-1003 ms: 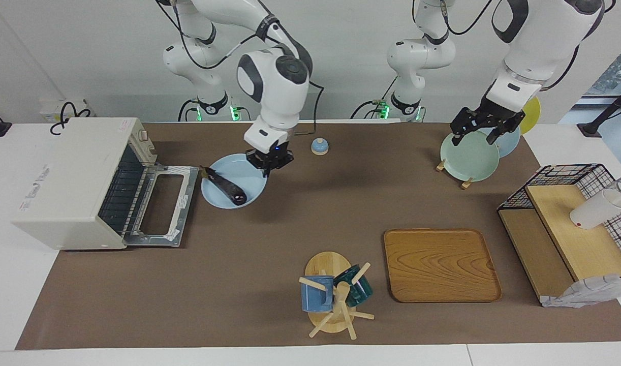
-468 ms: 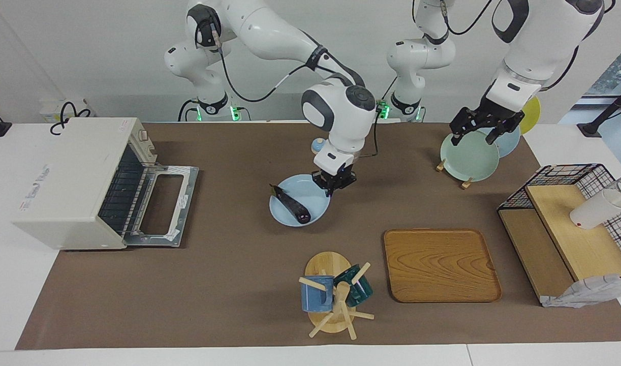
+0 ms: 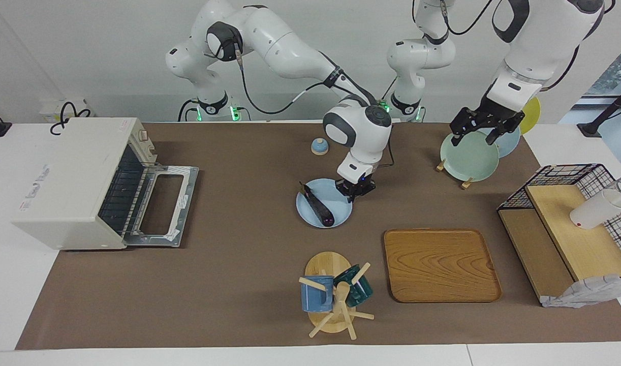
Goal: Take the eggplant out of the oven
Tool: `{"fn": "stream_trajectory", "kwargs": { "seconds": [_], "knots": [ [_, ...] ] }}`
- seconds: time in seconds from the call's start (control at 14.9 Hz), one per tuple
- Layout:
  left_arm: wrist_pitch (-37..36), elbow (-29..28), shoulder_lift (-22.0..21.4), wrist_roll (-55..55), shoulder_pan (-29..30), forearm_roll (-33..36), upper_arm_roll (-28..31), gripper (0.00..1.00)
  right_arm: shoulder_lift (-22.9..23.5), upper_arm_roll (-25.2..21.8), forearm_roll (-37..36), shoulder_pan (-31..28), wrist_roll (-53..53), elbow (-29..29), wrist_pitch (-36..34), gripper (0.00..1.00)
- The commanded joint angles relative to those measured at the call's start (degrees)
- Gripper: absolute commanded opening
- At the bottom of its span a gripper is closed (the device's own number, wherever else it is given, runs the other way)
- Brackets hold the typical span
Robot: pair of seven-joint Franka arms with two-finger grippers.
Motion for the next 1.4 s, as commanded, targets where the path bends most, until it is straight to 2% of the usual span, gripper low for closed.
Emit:
{"fn": "stream_trajectory", "kwargs": {
  "seconds": [0.0, 0.2, 0.33, 0.4, 0.47, 0.54, 0.6, 0.74, 0.87, 0.94, 1.07, 1.2, 1.34],
  "knots": [
    [0.3, 0.2, 0.1, 0.0, -0.1, -1.0, 0.1, 1.00, -2.9, 0.3, -2.6, -1.7, 0.1, 1.3, -1.7, 0.47],
    [0.1, 0.1, 0.0, 0.0, -0.2, -1.0, 0.1, 1.00, -7.6, 0.3, -2.8, -3.9, -5.5, 1.3, -7.2, 0.49],
    [0.0, 0.1, 0.1, 0.0, -0.2, -1.0, 0.1, 1.00, -12.8, 0.0, -2.8, -7.0, -10.6, -1.5, -11.8, 0.48],
    [0.0, 0.1, 0.1, 0.0, -0.2, -1.0, 0.0, 1.00, -15.4, 0.1, -2.7, -10.2, -12.2, -4.0, -12.7, 0.38],
    [0.0, 0.1, 0.1, 0.0, -0.2, -1.0, 0.0, 1.00, -18.8, 0.2, -2.4, -13.6, -15.1, -7.8, -13.1, 0.21],
    [0.0, 0.1, 0.1, 0.0, -0.2, -1.0, -0.1, 1.00, -21.4, 0.2, -2.4, -15.7, -18.2, -12.7, -12.6, 0.08],
    [-0.1, 0.1, 0.1, 0.0, -0.2, -1.0, -0.2, 1.00, -23.2, 0.0, -2.8, -16.6, -19.1, -17.0, -12.4, 0.00],
    [-0.1, 0.2, 0.1, 0.0, -0.2, -1.0, -0.2, 1.00, -26.5, -0.1, -4.3, -17.6, -18.7, -24.3, -11.9, 0.00],
    [-0.1, 0.5, 0.4, -0.1, -0.3, -1.0, -0.5, 1.00, -28.4, 0.0, -5.0, -23.3, -19.4, -30.6, -9.1, 0.00],
    [0.2, 0.5, 0.7, -0.1, -1.2, -1.3, -0.5, 1.00, -29.4, 0.1, -5.0, -26.1, -20.1, -34.6, -5.4, 0.00],
    [0.8, 0.9, 2.9, -0.8, -3.0, -2.8, -0.5, 1.00, -31.5, -0.1, -5.5, -27.8, -23.2, -43.1, 2.9, 0.00],
    [3.8, 0.7, 5.4, -3.7, -6.4, -3.6, -0.4, 1.00, -32.1, 0.0, -7.1, -30.7, -25.6, -46.7, 7.4, 0.00],
    [7.7, 1.7, 10.4, -9.7, -10.8, -4.0, -0.4, 1.00, -31.8, 0.0, -8.4, -32.3, -27.6, -47.4, 8.7, 0.00]
  ]
}}
